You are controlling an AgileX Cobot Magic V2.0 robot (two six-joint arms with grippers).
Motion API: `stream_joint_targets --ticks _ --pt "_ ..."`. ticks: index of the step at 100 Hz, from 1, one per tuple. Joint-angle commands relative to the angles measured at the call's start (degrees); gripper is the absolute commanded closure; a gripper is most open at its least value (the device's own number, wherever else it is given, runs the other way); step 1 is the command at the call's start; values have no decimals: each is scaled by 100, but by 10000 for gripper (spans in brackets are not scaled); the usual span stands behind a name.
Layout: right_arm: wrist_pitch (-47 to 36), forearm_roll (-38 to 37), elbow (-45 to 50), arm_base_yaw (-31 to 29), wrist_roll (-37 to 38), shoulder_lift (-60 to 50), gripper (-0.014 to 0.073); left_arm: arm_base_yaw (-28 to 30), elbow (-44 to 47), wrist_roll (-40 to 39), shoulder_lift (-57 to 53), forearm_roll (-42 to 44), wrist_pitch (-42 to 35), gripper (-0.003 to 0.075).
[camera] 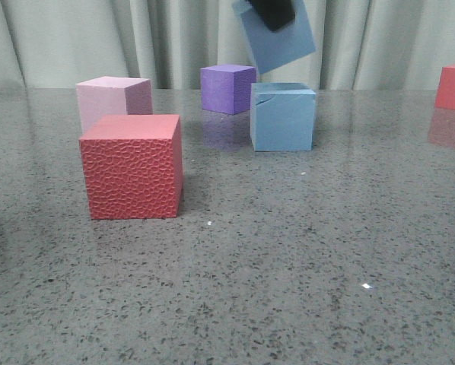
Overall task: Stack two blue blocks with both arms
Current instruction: 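Lower the held light blue cube onto the placed light blue cube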
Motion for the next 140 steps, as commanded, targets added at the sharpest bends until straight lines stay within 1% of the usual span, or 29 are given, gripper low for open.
stream_joint_targets --ticks 1,42,57,140 --pt "-337 -60 -131 -38 -35 -41 -53 -56 13 5 -342 -194 89 477" --pt "-343 -60 -131 -38 -35 -41 -53 -56 64 78 -342 -146 89 477" --pt "-343 -60 -131 -38 -35 -41 -53 -56 64 194 -342 -311 89 477" --pt "-343 -60 -131 -38 -35 -41 -53 -56 64 265 -342 -211 89 477"
